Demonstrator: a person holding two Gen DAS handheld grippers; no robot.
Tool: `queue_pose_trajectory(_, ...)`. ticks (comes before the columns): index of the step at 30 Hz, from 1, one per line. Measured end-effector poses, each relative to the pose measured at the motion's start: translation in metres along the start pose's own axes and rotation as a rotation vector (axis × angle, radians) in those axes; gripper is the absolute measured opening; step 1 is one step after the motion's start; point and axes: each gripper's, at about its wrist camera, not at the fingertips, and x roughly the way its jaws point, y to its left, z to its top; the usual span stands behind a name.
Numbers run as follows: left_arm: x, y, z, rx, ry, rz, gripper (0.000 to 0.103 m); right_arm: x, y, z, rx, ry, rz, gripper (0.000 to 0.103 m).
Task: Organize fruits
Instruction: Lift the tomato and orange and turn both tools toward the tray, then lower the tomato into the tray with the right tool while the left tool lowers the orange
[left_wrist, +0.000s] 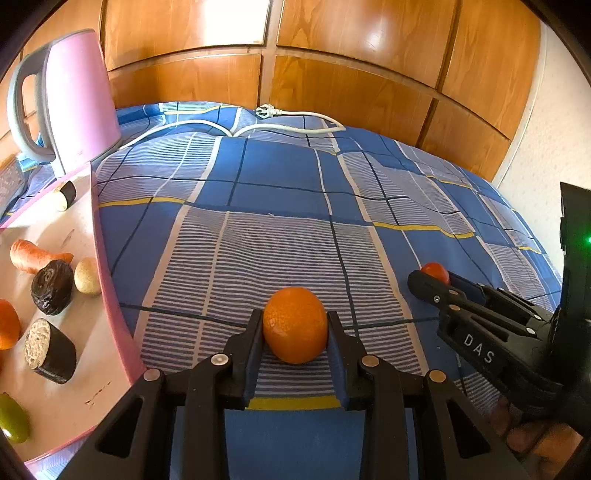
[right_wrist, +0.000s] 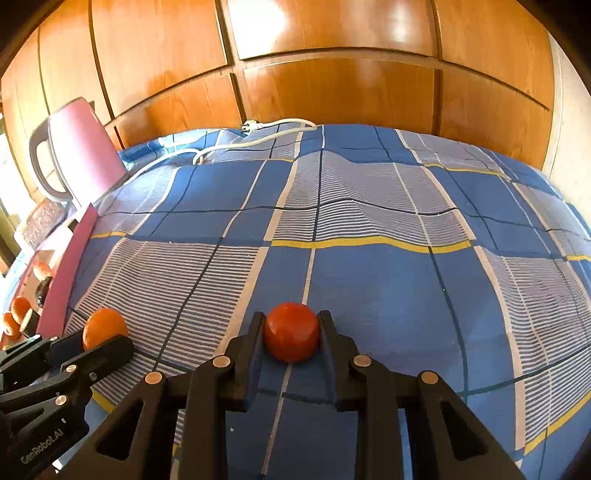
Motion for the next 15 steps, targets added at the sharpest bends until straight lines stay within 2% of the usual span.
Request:
queue_pose_trajectory(10, -0.007, 0.000, -0.002, -0.008, -0.001, -0.006, 0.032, -0.016, 0.008, -0.012, -0.038, -0.012, -0.017, 0.027)
queue_pose_trajectory(15, -0.013, -0.001, -0.003, -0.005, -0.013, -0.018, 0.032, -0.027, 0.010, -0.018, -0.021, -0.005, 0.011, 0.027)
